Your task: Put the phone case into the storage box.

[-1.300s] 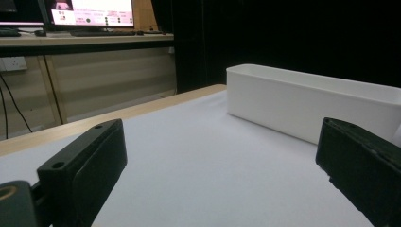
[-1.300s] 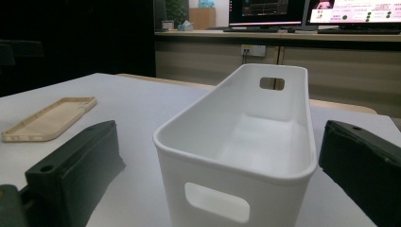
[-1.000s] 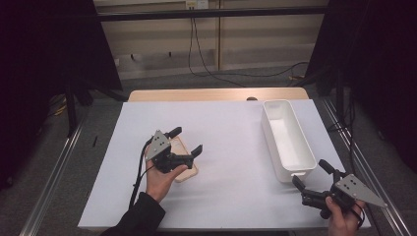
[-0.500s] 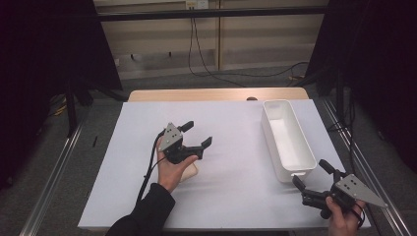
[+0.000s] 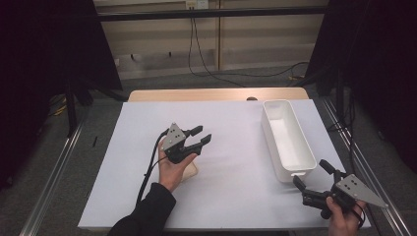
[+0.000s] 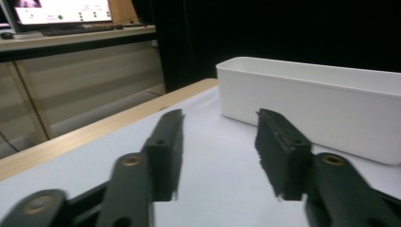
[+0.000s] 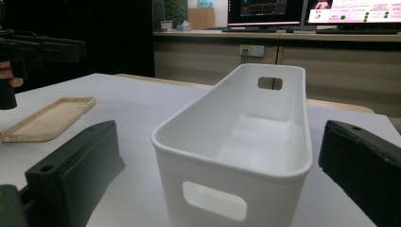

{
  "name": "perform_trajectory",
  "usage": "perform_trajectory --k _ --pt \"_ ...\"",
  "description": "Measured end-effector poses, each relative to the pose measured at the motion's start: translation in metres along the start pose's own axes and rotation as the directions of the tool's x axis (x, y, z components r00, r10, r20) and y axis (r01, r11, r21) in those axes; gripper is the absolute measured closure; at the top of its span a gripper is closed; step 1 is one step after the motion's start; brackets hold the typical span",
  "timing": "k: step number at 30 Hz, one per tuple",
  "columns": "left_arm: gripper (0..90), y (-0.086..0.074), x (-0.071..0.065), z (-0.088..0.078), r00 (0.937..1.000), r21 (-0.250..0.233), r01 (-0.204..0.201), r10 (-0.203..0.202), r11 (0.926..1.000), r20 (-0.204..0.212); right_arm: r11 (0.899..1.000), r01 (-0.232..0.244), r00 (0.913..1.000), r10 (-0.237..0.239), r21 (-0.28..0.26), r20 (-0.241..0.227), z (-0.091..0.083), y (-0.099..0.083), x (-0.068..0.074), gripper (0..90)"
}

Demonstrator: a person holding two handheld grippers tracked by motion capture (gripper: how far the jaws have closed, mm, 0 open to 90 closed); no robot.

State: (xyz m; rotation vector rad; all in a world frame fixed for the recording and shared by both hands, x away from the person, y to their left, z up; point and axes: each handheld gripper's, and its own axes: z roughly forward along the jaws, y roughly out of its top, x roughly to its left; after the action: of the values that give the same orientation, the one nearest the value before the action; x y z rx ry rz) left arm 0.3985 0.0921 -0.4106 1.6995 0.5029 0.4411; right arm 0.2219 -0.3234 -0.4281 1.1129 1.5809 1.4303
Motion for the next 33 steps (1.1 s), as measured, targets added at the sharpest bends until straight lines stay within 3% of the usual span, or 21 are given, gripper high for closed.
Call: perform_trajectory --k 9,14,15,20,21,22,24,25,26,28,29,30,32,33 --pt "88.7 -0.002 0.002 0.0 0.9996 0.051 -0.004 0.003 0.9987 0.027 1.0 0.004 1.0 -0.004 0.0 0.001 -0.001 0.0 0.0 0.0" --pt "90.0 -0.005 0.007 0.0 0.9992 0.122 0.017 -0.021 0.9924 0.034 1.0 0.006 1.0 -0.006 0.002 0.002 -0.001 0.0 0.0 0.0" --pt "90.0 -0.005 0.009 0.001 0.9974 0.156 0.033 -0.043 0.9872 0.058 1.0 0.006 1.0 -0.006 0.002 0.002 -0.001 0.0 0.0 0.0" --pt "90.0 0.003 0.013 0.0 0.9951 0.194 0.038 -0.055 0.9802 0.083 1.0 0.007 1.0 -0.007 0.002 0.001 -0.001 0.0 0.0 0.0" --pt "90.0 0.005 0.014 -0.001 0.9942 0.222 0.04 -0.061 0.9743 0.089 1.0 0.007 1.0 -0.007 0.002 0.002 -0.001 0.0 0.0 0.0" --pt "90.0 0.005 0.014 -0.001 0.9942 0.222 0.04 -0.061 0.9743 0.089 1.0 0.007 1.0 -0.007 0.002 0.002 -0.001 0.0 0.0 0.0" --pt "90.0 0.004 0.015 0.0 0.9919 0.254 0.058 -0.085 0.9654 0.095 1.0 0.006 1.0 -0.006 0.003 0.002 -0.001 0.0 0.0 0.0" --pt "90.0 0.003 0.016 0.001 0.9883 0.28 0.085 -0.116 0.9562 0.099 1.0 0.007 1.0 -0.007 0.003 0.0 -0.001 0.0 0.0 0.0" --pt "90.0 0.003 0.016 0.001 0.9883 0.28 0.085 -0.116 0.9562 0.099 1.0 0.007 1.0 -0.007 0.003 0.0 -0.001 0.0 0.0 0.0" --pt "90.0 0.004 0.017 0.001 0.9882 0.31 0.081 -0.117 0.9471 0.099 1.0 0.007 1.0 -0.007 0.002 0.0 -0.001 0.0 0.0 0.0" --pt "90.0 0.004 0.019 0.0 0.9883 0.334 0.082 -0.12 0.939 0.094 1.0 0.006 1.0 -0.006 0.001 0.0 -0.001 0.0 0.0 0.0" --pt "90.0 0.004 0.019 0.0 0.9883 0.334 0.082 -0.12 0.939 0.094 1.0 0.006 1.0 -0.006 0.001 0.0 -0.001 0.0 0.0 0.0" --pt "90.0 0.006 0.019 0.0 0.9902 0.366 0.071 -0.11 0.9277 0.086 1.0 0.006 1.0 -0.006 0.001 -0.001 -0.001 0.0 0.0 0.0" --pt "90.0 0.005 0.019 0.001 0.9928 0.4 0.061 -0.097 0.9145 0.071 1.0 0.007 1.0 -0.007 0.002 -0.002 -0.001 0.0 0.0 0.0"
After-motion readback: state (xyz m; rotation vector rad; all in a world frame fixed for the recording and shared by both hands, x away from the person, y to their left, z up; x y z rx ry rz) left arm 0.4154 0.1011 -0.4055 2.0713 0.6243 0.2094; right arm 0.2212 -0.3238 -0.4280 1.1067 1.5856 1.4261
